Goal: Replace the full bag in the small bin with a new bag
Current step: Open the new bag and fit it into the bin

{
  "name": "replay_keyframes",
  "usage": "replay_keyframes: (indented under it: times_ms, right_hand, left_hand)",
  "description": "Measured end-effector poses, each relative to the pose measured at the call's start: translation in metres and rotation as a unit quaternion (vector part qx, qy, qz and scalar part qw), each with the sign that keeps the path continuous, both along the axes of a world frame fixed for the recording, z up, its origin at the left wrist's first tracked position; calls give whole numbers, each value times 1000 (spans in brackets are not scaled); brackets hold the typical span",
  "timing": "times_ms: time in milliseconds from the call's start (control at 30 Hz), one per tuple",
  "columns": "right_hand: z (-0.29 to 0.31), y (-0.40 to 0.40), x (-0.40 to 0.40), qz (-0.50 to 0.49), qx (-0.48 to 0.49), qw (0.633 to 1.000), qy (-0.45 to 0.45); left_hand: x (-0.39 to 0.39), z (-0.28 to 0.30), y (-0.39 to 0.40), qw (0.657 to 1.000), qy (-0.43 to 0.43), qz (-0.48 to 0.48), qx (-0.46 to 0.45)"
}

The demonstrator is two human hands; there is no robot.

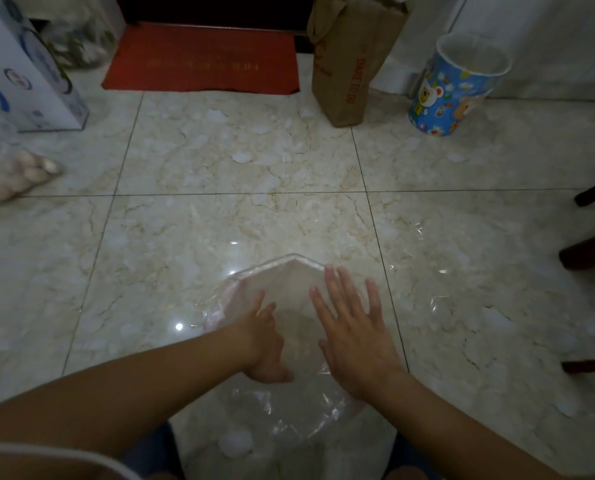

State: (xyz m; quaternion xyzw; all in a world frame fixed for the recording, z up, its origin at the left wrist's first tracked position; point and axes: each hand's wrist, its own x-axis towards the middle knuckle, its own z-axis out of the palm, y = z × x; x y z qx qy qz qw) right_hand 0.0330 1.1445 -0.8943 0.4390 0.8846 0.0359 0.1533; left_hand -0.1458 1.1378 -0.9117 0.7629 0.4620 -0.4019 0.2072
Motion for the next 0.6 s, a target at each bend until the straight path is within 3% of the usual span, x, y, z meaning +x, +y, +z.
replay_keyframes:
  times_ms: [67,167,433,600]
  right_hand:
    - [6,-4,-13,73,-14,995,-65]
    - [-3,-4,-35,142,-96,975,-138]
    - [-65,24,-65,34,-325,908,-262]
    - [-87,31,-82,24,-353,900,-255]
  left_hand:
    - [-7,-2,-1,997,22,53,-60]
    - [-10,-18,-2,995,66,51,-54]
    - [0,-56,-8,993,57,85,-62]
    - [-3,-69,-2,990,54,57,-114]
